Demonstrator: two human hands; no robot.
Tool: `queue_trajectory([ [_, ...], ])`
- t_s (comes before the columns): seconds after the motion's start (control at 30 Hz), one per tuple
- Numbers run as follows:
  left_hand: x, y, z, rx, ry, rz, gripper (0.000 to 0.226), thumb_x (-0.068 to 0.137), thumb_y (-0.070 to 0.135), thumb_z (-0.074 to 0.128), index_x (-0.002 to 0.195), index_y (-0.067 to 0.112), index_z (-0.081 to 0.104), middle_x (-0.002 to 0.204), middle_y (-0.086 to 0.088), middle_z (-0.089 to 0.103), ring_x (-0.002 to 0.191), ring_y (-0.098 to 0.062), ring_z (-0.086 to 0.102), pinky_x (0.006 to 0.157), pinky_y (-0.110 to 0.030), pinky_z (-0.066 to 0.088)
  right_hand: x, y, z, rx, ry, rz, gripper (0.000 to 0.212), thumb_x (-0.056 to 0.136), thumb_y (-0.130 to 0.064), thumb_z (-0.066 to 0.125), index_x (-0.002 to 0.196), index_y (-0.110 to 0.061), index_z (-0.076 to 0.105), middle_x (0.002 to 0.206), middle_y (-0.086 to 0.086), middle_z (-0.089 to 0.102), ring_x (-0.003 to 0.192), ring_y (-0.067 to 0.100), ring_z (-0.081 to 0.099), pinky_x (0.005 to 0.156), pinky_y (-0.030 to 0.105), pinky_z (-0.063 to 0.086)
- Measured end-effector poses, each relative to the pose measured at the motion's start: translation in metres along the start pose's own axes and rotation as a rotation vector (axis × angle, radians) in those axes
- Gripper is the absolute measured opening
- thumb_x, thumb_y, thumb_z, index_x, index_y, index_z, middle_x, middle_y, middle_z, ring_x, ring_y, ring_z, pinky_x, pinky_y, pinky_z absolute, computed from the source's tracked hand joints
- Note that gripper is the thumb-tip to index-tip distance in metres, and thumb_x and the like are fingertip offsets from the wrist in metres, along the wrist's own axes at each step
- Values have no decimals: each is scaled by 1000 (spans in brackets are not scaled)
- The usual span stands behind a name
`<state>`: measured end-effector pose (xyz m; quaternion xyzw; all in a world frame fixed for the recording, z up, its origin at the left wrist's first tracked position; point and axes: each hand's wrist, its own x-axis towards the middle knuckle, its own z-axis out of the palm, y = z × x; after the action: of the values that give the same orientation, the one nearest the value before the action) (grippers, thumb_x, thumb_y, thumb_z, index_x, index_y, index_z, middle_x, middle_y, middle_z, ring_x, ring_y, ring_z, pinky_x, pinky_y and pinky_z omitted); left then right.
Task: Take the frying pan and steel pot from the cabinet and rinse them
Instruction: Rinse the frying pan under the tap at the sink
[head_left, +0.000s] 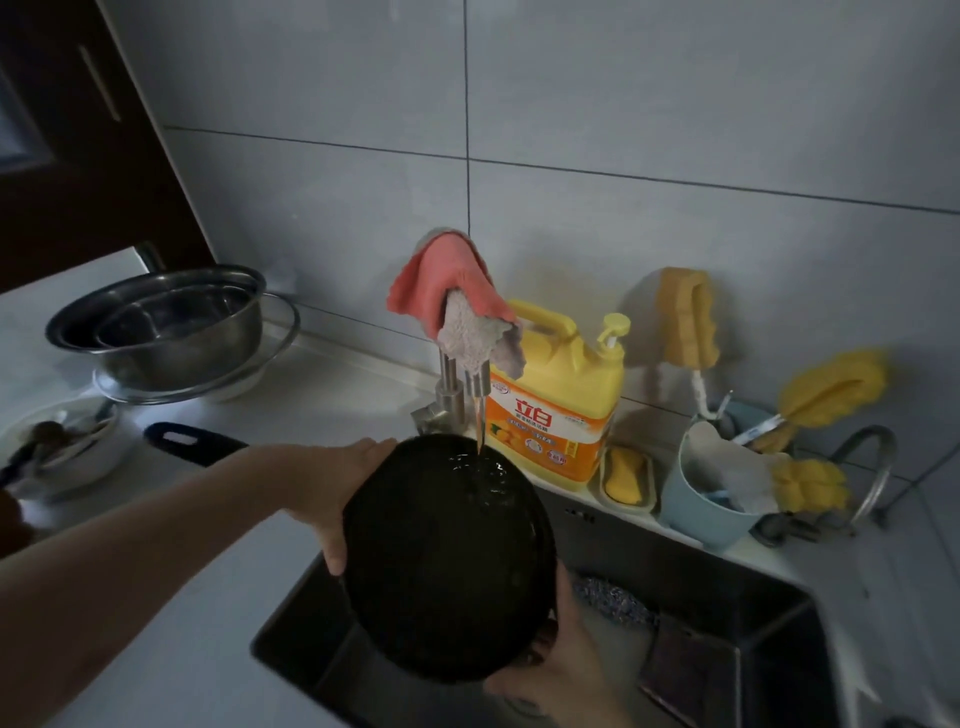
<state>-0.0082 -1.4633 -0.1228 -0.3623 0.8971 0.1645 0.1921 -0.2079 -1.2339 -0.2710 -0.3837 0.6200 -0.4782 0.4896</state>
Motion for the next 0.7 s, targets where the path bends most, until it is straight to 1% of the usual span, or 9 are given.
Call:
queue_trajectory([
  [0.07,-2,-5,0,21,106,97,142,52,45,89,147,36,-17,155,5,16,136,-18,34,109,-40,37,0,0,1,-107,94,-56,158,26,-37,102,147,-51,1,152,-20,30,140,4,34,115,37,35],
  [0.13,-5,-6,10,19,163,127,144,53,52,84,143,40,-28,153,11,12,130,-13,39,108,-38,38,2,-6,-9,-248,159,-115,160,33,-53,98,150,-47,-11,156,-24,18,143,-7,21,118,30,27],
  [0.27,2,-3,49,-205,281,136,146,50,56,84,139,45,-32,154,14,6,130,-9,38,109,-37,38,-4,-49,-47,-463,165,-220,156,41,-63,93,150,-44,-17,158,-27,6,144,-9,8,120,29,19],
  [0.37,13,9,75,-390,210,152,147,43,60,86,139,49,-25,150,21,4,135,-6,24,114,-30,29,-3,-81,-80,-601,31,-235,151,42,-61,94,152,-45,-9,156,-26,16,144,-5,17,119,32,23],
  [0.43,17,23,87,-484,125,148,145,37,63,85,135,47,-20,144,22,1,137,-4,12,111,-13,13,-4,-99,-99,-679,-61,-209,146,42,-56,95,150,-50,-3,150,-28,26,139,-9,25,116,25,27],
  [0.47,18,28,93,-529,77,146,143,39,58,87,136,44,-18,143,21,3,137,-4,12,106,-6,12,-4,-104,-106,-695,-114,-190,141,43,-53,96,148,-52,1,146,-31,30,135,-13,28,114,19,28],
  [0.53,20,30,101,-612,-35,137,141,49,42,92,145,39,-11,146,17,14,134,-4,21,98,-1,23,-6,-107,-115,-664,-186,-141,132,45,-46,97,142,-57,8,138,-38,35,129,-19,32,110,13,30],
  [0.6,18,28,99,-595,-96,134,147,41,55,88,150,36,-8,150,13,22,132,-4,29,98,-4,29,-7,-99,-114,-609,-208,-78,130,45,-46,97,142,-57,12,138,-38,37,130,-16,33,114,21,32],
  [0.7,13,13,81,-447,-87,108,150,34,68,78,151,30,-9,154,10,16,137,-5,22,112,-18,21,-6,-71,-95,-503,-170,17,139,43,-46,97,146,-54,4,138,-37,36,136,-7,30,119,35,28],
])
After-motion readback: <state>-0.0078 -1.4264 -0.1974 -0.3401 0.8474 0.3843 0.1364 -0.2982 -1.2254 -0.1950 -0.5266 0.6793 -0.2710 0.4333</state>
